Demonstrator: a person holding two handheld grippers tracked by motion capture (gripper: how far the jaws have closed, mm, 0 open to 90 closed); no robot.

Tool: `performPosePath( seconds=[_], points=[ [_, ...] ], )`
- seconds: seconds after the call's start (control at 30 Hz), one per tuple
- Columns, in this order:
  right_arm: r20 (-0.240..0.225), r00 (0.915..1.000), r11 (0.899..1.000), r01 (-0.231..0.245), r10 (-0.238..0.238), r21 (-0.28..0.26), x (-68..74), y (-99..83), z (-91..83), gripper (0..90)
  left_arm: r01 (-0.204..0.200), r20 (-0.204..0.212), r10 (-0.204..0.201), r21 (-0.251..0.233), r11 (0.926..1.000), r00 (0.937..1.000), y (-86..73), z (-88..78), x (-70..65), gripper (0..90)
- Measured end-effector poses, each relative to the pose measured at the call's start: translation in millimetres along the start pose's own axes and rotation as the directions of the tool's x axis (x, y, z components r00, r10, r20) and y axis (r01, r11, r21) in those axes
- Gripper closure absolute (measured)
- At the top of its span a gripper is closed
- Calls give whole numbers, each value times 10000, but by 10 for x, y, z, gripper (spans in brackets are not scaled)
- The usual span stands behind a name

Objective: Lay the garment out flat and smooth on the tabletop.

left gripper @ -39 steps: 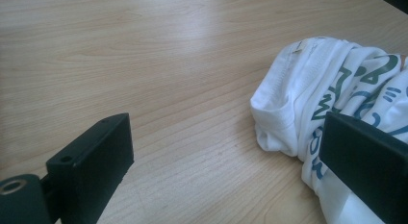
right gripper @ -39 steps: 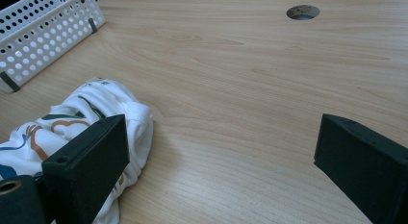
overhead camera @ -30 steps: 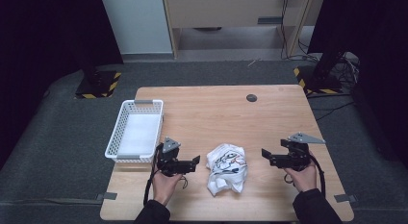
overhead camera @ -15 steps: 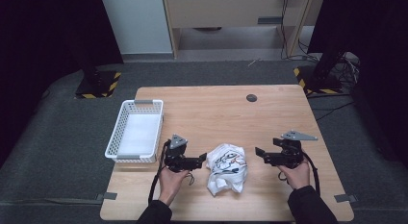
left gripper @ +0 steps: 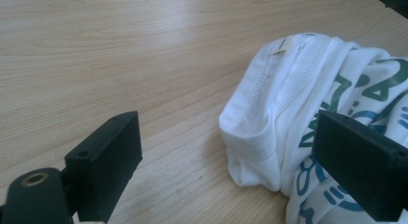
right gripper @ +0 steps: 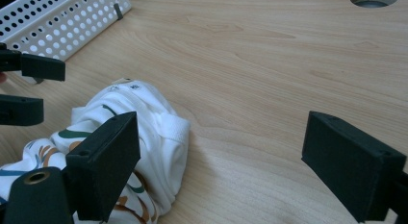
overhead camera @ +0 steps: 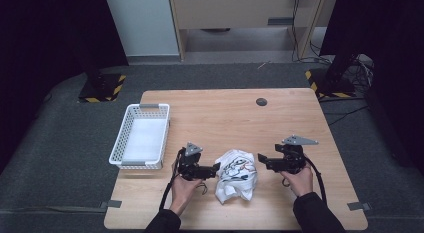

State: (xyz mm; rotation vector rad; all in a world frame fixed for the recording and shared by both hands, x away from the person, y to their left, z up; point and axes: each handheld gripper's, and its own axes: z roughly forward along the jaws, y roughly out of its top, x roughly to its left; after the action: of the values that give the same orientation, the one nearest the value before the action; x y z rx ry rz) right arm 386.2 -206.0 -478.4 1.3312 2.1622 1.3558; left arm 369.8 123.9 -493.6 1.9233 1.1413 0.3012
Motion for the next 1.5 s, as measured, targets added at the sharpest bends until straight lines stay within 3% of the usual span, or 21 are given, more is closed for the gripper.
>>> performPosePath(
  seconds=[0.5,0.77,1.17,1.5],
  points=[
    [-293,9995,9992,-130,142,390,13,-8,213,201,380,432,-381,31,9993,9983,-39,100,33,224],
    [-601,9981,9975,-56,99,709,53,-34,307,250,320,615,-344,393,9987,9975,-66,192,32,294],
    [-1351,9898,9927,-301,459,1168,81,-110,396,389,302,1002,-385,834,9961,9942,-125,277,38,476],
    [-1846,9813,9855,-240,554,1682,151,-150,467,596,438,1238,-579,1136,9926,9906,-152,311,43,645]
  ],
)
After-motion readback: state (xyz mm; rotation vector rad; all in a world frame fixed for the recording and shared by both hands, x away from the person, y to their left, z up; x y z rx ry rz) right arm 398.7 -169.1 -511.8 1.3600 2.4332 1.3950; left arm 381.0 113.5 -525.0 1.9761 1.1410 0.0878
